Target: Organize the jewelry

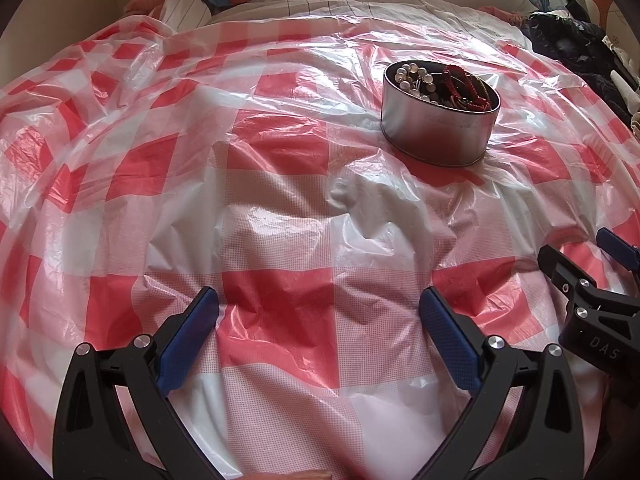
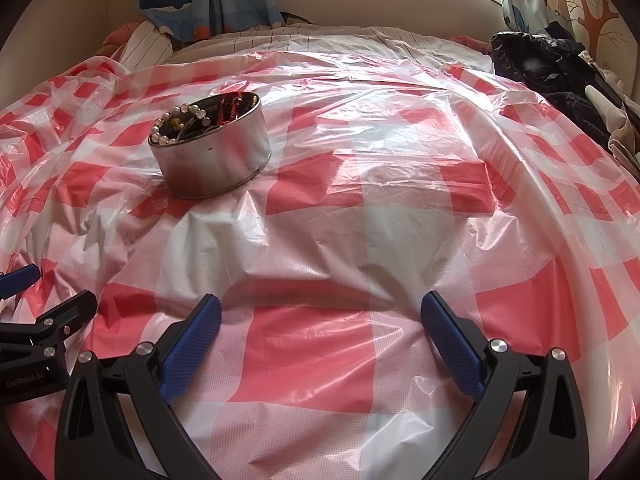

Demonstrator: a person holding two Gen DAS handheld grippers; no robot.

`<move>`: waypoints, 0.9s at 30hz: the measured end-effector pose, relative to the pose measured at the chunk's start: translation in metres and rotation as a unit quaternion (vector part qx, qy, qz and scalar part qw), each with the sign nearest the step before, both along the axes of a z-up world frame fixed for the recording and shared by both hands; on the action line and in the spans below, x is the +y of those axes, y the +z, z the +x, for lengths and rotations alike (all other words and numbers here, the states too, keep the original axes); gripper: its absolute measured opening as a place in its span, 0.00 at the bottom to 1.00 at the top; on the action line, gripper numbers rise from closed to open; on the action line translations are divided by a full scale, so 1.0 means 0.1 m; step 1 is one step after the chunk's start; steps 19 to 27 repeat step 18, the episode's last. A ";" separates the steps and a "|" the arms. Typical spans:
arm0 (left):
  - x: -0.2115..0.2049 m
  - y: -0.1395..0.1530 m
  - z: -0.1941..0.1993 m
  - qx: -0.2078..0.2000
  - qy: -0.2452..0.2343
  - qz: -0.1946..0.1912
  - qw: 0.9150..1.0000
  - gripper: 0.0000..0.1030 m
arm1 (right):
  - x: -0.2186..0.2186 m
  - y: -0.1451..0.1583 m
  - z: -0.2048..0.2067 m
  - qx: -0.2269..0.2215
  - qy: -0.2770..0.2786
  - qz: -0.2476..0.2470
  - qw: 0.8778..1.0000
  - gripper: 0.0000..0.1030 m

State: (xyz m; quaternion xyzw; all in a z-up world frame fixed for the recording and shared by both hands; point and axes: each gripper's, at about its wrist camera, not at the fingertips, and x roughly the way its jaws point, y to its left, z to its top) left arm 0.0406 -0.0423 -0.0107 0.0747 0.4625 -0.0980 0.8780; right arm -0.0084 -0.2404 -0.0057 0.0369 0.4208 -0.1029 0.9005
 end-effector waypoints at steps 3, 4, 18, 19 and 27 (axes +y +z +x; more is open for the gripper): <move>0.02 0.00 0.00 -0.005 0.000 -0.004 1.000 0.93 | 0.02 0.02 0.02 -0.003 0.001 -0.002 1.000 0.93; 0.03 0.00 -0.01 -0.006 0.000 -0.008 1.000 0.93 | 0.03 0.02 0.02 -0.005 0.001 -0.003 1.000 0.93; 0.02 0.00 -0.02 -0.009 0.000 -0.003 1.000 0.93 | 0.06 -0.01 0.04 0.004 0.000 -0.008 1.000 0.93; 0.02 0.00 -0.02 -0.009 0.000 -0.003 1.000 0.93 | 0.06 -0.01 0.04 0.004 0.000 -0.008 1.000 0.93; 0.02 0.00 -0.02 -0.009 0.000 -0.003 1.000 0.93 | 0.06 -0.01 0.04 0.004 0.000 -0.008 1.000 0.93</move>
